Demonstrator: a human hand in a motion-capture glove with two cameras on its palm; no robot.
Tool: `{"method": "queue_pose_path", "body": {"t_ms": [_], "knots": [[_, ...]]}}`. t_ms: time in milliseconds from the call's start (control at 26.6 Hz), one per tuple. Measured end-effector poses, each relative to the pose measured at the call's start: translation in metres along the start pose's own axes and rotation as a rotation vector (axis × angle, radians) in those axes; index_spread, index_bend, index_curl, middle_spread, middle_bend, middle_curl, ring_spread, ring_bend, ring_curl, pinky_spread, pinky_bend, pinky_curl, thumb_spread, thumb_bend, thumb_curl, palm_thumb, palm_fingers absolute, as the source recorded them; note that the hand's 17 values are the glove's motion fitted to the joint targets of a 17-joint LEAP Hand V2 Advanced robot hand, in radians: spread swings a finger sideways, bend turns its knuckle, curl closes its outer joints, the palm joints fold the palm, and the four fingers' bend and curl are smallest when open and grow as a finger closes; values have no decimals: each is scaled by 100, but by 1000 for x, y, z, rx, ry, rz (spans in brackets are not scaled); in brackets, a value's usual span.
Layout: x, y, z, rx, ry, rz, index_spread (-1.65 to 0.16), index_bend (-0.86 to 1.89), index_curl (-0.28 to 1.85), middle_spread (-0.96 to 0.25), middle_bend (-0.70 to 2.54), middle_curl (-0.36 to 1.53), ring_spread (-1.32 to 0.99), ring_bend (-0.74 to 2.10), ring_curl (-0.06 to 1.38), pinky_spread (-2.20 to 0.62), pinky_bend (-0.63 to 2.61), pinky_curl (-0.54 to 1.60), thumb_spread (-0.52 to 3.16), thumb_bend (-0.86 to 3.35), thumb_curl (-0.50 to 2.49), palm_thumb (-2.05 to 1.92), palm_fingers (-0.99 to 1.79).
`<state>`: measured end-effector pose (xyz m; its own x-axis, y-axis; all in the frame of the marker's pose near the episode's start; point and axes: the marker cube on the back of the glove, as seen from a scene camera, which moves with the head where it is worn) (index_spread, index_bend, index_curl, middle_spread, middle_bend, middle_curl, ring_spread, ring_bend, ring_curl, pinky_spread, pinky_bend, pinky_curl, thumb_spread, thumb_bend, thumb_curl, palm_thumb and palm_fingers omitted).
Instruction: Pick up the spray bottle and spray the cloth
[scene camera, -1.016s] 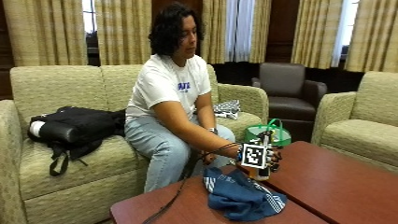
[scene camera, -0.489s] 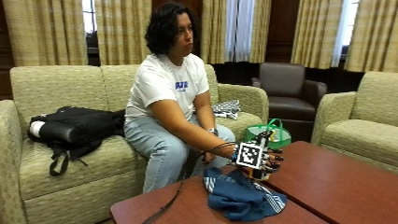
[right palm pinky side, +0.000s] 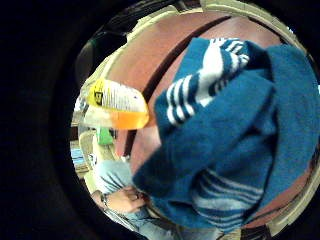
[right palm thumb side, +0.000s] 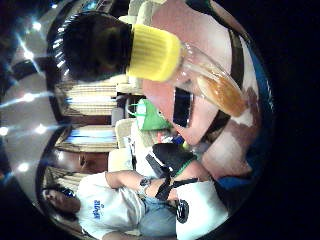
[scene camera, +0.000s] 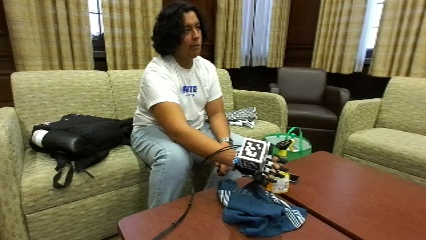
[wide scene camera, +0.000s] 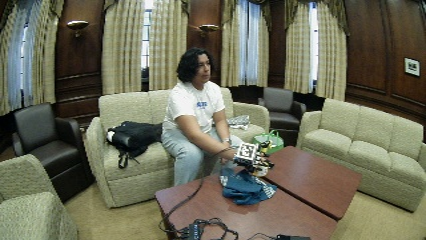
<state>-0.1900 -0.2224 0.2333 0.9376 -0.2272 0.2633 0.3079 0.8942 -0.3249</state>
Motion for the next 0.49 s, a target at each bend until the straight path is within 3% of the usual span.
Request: {"method": "queue_pose_path", "body": {"t_ms": [301, 489], "knots": [[14, 59, -30, -15, 315, -24, -44, 14, 28, -19, 24, 38, -14, 33, 33, 17, 33, 34, 86, -4, 41, 46, 38], [31, 88, -61, -14, 388, -38, -44, 14, 27, -19, 23, 37, -14, 33, 33, 17, 31, 34, 87, -4, 40, 45, 39]]}}
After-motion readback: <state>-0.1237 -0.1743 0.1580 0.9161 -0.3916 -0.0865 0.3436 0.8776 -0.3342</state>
